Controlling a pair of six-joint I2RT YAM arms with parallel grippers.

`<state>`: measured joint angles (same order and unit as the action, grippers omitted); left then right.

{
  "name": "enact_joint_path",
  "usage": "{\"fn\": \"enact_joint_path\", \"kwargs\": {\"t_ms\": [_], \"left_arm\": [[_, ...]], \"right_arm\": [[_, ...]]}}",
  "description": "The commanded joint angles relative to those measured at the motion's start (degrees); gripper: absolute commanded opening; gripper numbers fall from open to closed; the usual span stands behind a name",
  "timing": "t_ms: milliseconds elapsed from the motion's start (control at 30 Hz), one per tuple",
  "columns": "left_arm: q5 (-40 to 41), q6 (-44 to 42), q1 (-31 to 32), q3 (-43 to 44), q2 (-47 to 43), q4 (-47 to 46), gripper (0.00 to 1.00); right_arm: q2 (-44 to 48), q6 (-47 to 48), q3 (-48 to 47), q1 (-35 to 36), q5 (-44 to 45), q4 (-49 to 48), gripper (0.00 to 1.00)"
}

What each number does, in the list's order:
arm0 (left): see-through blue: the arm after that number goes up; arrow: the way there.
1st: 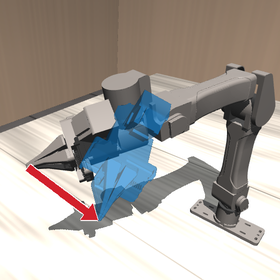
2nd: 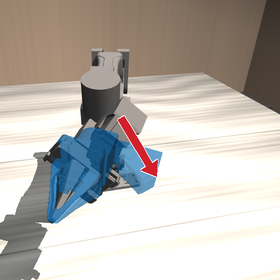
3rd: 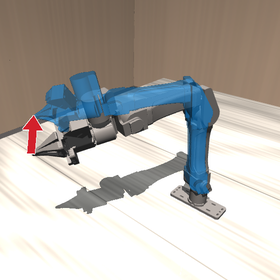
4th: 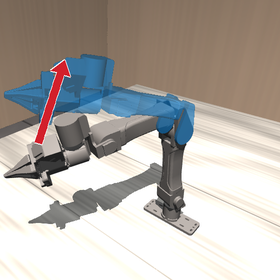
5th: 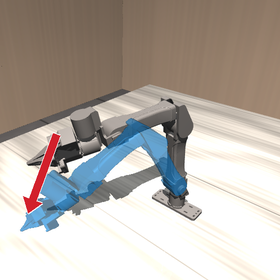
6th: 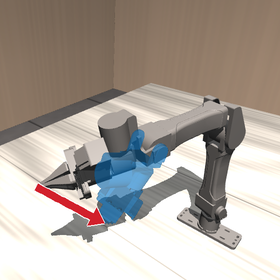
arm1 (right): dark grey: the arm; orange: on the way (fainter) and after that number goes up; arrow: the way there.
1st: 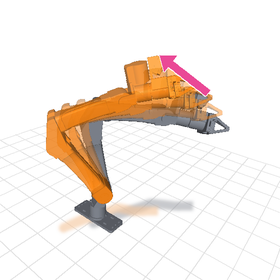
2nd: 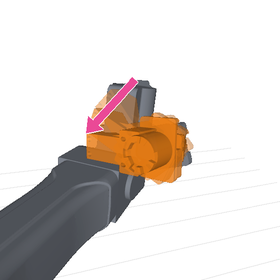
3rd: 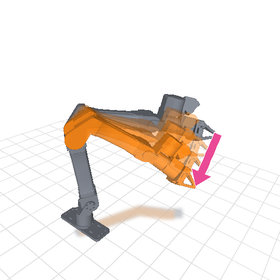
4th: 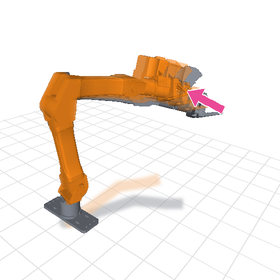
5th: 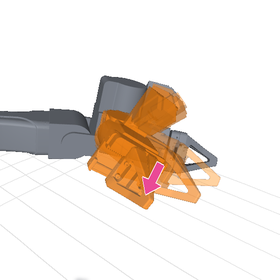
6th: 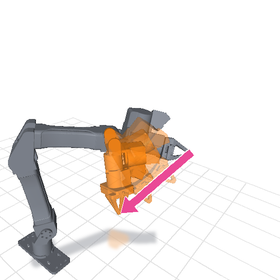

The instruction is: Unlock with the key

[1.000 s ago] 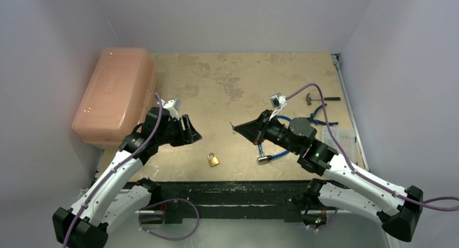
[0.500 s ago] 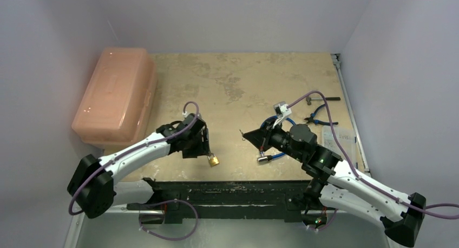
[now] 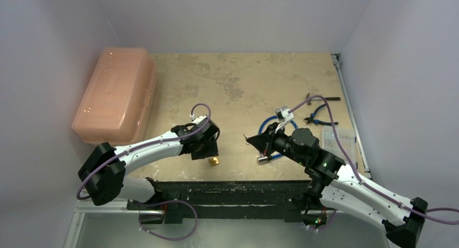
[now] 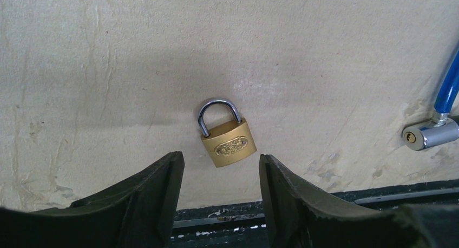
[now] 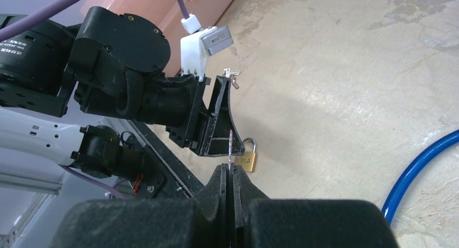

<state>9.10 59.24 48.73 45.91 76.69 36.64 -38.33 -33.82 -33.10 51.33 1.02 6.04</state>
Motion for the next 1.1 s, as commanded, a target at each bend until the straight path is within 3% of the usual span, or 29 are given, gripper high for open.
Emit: {"fn": "enact_joint_path", "kwargs": {"t_ms": [0,533,800,1000,1067], "left_arm": [[2.0,3.9,1.1,1.5,1.8,-1.5,0.57],[4.5,7.5,3.9,3.2,9.0,-1.8,0.56],[5.1,7.3,4.3,5.4,13.7,-0.4,0.51],[4.8,6.7,4.8,6.0,15.8,-0.9,0.28],[4.6,6.7,4.8,5.9,16.1,-1.3,0.26]], "right_arm": [[1.2,0.5,0.4,-0.1,1.7,0.1,0.0],[4.1,0.7,1.9,-0.1,2.8,2.5,0.0],[4.6,1.1,2.6,-0.1,3.2,2.9,0.0],[5.0,1.6,3.0,-0.1,3.6,3.2,0.0],[5.2,1.7,3.0,-0.1,3.7,3.3,0.0]]}}
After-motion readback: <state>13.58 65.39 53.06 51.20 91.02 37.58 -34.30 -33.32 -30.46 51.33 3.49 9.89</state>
